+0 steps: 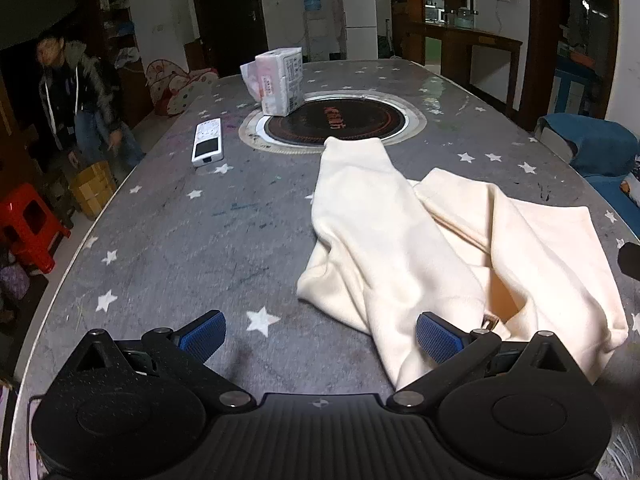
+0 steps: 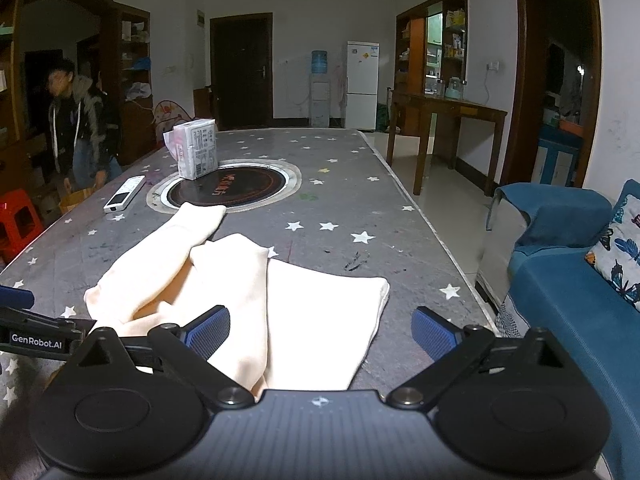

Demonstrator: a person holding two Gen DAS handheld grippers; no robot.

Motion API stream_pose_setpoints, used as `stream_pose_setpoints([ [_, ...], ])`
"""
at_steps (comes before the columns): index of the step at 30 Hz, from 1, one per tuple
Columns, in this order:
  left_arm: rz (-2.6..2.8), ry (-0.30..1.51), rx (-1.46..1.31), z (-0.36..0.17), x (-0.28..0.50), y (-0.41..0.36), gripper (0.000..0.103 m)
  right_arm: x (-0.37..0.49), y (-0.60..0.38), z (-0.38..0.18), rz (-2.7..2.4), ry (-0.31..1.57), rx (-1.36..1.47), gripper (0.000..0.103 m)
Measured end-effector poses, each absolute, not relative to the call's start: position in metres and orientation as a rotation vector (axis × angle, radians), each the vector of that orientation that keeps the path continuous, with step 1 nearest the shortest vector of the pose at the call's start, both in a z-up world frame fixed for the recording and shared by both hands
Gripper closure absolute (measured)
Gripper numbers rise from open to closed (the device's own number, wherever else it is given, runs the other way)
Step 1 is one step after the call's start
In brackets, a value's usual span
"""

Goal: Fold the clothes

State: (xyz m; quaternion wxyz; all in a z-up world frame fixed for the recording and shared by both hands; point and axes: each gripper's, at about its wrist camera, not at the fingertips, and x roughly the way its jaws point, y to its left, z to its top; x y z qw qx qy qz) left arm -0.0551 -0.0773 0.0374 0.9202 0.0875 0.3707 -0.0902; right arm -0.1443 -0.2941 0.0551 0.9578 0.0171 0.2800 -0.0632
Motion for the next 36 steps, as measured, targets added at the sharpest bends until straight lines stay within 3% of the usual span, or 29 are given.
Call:
stream_pose_setpoints([
  [22,-0.256,0.726,0.232,0.045,-0.040,-0.098,0.001,-0.120,-0.297,0.056,-0.062,0.590,0.039,0.016],
  [28,-0.287,0.740,0.226,0.044,-0.030,-0.098,0.012,-0.106,-0.295,0.057,-0.018,0.608,0.026,0.023],
  [36,-0.315,0.746,0.237,0.045,-0.014,-0.105,0.014,-0.082,-0.295,0.052,0.034,0.657,0.049,0.027],
])
